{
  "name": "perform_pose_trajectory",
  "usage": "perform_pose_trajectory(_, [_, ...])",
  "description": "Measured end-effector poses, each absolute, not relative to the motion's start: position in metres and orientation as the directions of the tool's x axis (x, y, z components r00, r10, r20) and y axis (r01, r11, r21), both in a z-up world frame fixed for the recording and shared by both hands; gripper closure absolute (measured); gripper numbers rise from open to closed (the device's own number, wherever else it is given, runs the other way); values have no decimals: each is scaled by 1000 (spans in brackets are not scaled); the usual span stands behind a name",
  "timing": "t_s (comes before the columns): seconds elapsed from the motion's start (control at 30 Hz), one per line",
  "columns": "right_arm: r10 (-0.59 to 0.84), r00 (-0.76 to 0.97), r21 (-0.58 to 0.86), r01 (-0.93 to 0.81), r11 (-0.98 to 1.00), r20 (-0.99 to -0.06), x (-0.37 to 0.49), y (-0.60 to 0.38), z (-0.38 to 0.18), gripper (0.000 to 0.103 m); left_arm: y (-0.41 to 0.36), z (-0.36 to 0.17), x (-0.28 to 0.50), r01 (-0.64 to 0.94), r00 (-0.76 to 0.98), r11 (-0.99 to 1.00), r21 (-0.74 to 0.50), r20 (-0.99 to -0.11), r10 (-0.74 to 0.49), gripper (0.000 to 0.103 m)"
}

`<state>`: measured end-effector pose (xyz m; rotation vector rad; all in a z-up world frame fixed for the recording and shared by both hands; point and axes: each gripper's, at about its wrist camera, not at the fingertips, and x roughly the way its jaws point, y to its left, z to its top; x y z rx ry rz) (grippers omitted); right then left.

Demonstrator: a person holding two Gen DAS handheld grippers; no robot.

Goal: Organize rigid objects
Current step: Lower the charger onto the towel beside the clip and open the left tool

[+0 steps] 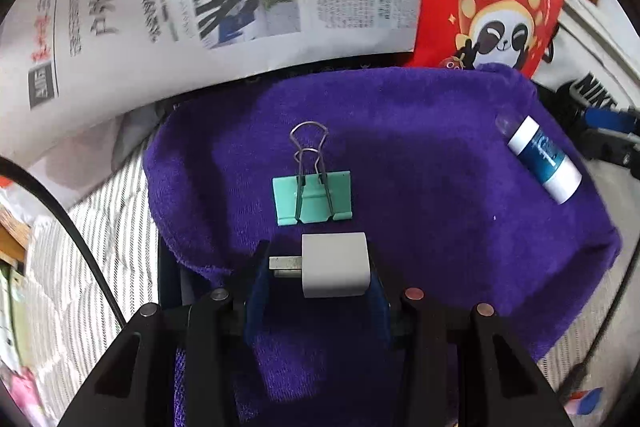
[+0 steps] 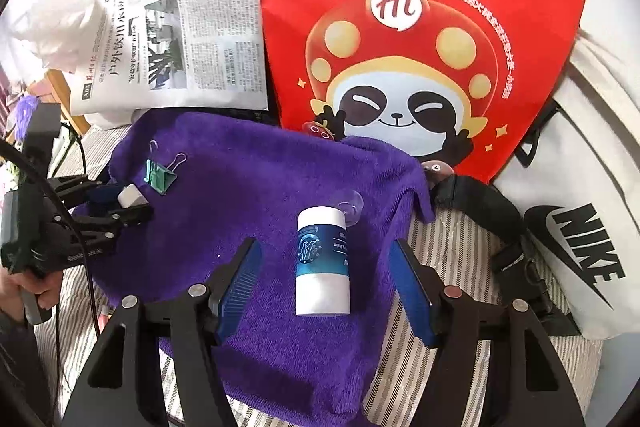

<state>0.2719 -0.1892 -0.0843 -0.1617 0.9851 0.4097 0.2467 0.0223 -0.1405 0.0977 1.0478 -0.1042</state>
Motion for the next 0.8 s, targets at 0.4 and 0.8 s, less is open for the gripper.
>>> perform_pose_trajectory(0.4, [250, 505, 9, -432, 902, -826, 261, -191, -74, 37, 21, -142, 246, 132, 490, 991, 23, -871, -45, 60])
perform_pose_trajectory(0.8, [295, 490, 54, -448, 893, -820, 252, -197, -60, 37, 19, -139, 236, 80, 431, 996, 29, -902, -9, 48])
